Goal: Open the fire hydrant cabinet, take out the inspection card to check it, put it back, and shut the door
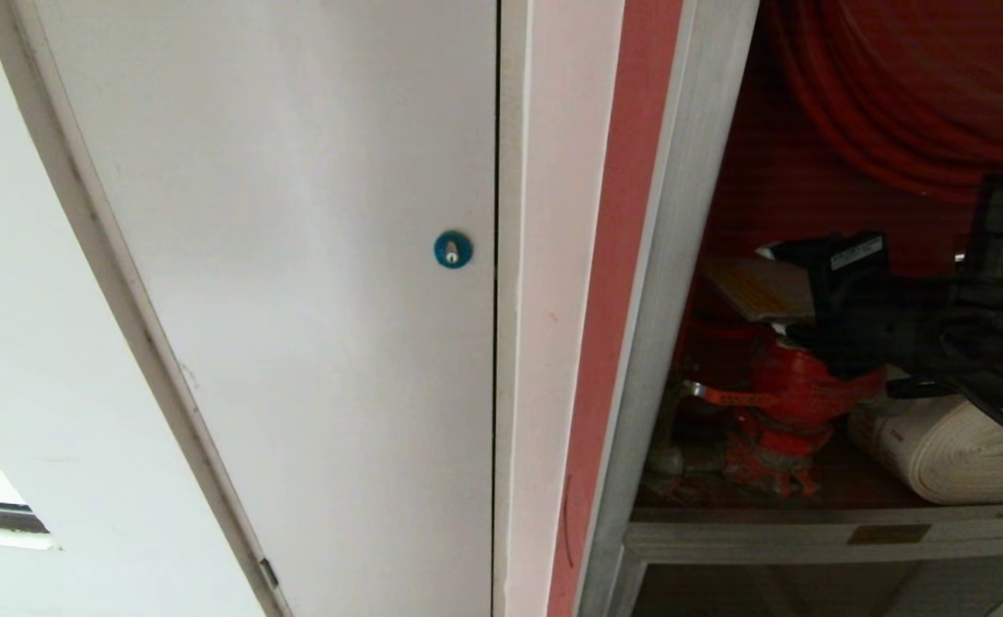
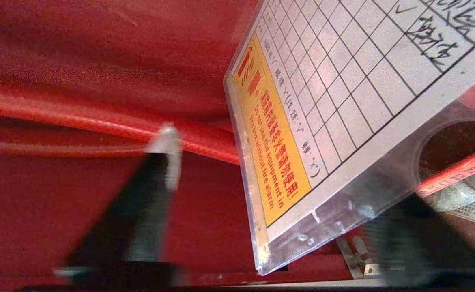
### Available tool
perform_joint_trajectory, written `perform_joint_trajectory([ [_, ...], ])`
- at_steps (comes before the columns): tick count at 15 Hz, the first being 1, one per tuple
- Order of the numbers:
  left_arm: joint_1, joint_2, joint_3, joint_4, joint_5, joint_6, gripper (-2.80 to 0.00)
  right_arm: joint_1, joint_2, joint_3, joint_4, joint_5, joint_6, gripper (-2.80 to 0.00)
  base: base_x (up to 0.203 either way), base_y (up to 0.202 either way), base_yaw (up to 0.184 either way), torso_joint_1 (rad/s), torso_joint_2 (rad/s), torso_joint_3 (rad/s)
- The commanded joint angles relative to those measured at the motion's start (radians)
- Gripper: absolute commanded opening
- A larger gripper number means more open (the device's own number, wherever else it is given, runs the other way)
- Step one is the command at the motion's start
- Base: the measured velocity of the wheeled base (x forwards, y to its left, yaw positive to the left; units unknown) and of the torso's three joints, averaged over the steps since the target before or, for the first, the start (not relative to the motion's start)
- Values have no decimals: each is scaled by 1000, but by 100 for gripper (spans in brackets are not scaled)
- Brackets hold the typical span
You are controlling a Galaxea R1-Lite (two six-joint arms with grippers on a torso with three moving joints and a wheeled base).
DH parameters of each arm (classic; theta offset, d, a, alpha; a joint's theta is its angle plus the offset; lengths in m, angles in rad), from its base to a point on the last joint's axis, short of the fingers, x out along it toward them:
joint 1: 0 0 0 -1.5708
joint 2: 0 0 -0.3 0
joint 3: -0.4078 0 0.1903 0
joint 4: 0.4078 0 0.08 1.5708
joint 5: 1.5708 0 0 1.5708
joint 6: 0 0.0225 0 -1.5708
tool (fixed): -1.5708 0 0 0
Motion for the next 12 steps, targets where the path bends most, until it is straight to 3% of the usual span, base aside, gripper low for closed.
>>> perform_joint_trajectory([
  [1, -1, 0, 0, 0, 0, 1, -280, 0, 1, 1, -3, -1, 6, -280, 0, 0, 0, 0, 0, 0],
  [12, 0, 0, 0, 0, 0, 1, -280, 1, -25, 10, 3, 4, 6, -280, 0, 0, 0, 0, 0, 0],
])
